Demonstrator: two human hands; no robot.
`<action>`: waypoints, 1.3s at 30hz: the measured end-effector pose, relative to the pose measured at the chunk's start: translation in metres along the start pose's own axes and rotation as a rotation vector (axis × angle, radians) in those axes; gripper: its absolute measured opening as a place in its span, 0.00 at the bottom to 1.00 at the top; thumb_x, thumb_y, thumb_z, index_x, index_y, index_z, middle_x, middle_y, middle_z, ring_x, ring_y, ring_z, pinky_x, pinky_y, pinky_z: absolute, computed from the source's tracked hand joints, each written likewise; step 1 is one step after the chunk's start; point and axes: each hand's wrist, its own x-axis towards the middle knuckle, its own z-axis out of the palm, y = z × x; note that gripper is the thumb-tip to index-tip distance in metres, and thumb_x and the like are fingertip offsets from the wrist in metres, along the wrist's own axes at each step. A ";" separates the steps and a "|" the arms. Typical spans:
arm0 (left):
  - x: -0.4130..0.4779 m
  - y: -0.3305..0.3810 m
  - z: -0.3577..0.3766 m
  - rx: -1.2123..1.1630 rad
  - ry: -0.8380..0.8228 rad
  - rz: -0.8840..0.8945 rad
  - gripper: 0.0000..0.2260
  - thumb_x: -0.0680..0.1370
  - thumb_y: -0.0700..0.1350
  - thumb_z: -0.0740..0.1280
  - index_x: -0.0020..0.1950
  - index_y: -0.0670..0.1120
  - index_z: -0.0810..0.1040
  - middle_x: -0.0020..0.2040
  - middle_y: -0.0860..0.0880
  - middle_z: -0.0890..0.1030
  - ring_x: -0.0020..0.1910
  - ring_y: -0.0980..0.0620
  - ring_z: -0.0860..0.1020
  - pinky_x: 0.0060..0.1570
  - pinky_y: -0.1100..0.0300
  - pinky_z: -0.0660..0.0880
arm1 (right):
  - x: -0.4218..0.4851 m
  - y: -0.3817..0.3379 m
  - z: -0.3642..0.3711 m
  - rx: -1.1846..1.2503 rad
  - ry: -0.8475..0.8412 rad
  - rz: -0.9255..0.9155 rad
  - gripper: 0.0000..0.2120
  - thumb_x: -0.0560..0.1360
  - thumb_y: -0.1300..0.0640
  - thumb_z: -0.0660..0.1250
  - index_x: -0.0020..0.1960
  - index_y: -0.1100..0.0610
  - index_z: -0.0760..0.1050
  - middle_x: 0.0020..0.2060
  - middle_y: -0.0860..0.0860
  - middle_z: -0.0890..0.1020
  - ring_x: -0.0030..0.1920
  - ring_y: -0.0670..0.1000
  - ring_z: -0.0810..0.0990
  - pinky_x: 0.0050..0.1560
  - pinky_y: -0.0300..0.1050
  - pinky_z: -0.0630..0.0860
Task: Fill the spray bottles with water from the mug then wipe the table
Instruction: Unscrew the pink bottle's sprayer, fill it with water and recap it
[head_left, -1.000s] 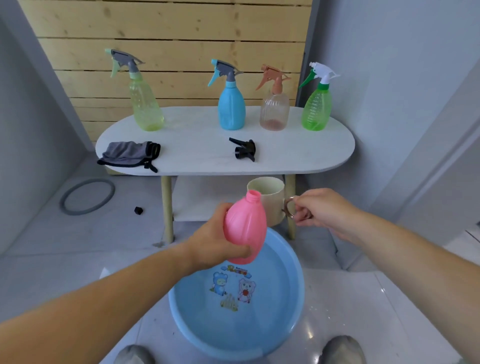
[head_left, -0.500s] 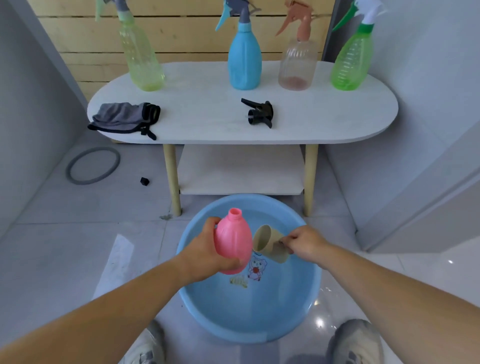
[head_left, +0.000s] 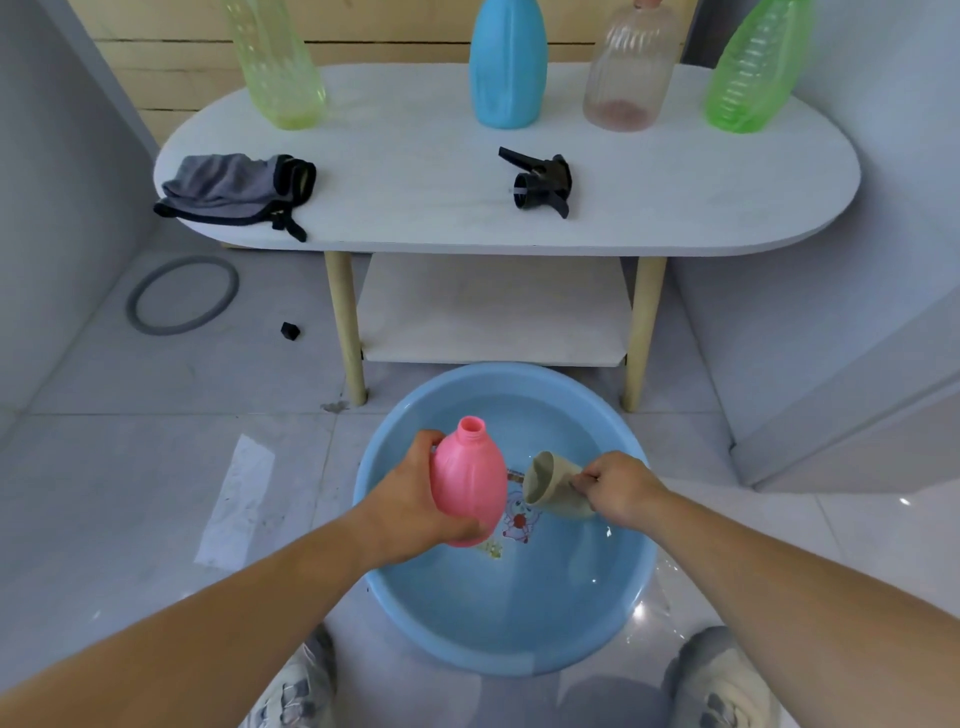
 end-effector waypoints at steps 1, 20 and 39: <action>0.000 0.000 0.000 -0.002 0.001 -0.001 0.41 0.66 0.46 0.83 0.71 0.56 0.61 0.57 0.58 0.72 0.53 0.56 0.76 0.38 0.69 0.75 | 0.001 0.000 0.001 -0.003 -0.003 0.002 0.17 0.81 0.49 0.61 0.35 0.52 0.74 0.39 0.52 0.80 0.42 0.54 0.78 0.33 0.40 0.68; 0.000 0.005 -0.007 -0.055 0.034 0.026 0.41 0.66 0.47 0.84 0.69 0.58 0.60 0.58 0.60 0.71 0.55 0.56 0.76 0.44 0.64 0.78 | 0.003 0.001 0.007 0.149 -0.023 0.069 0.18 0.80 0.49 0.63 0.38 0.60 0.80 0.41 0.57 0.84 0.40 0.54 0.79 0.43 0.45 0.75; -0.044 0.101 -0.111 0.050 0.109 0.222 0.38 0.69 0.41 0.81 0.69 0.60 0.62 0.55 0.57 0.75 0.51 0.57 0.79 0.35 0.67 0.76 | -0.111 -0.067 -0.127 0.815 0.150 -0.317 0.14 0.82 0.59 0.62 0.39 0.62 0.78 0.34 0.55 0.80 0.43 0.54 0.81 0.58 0.52 0.80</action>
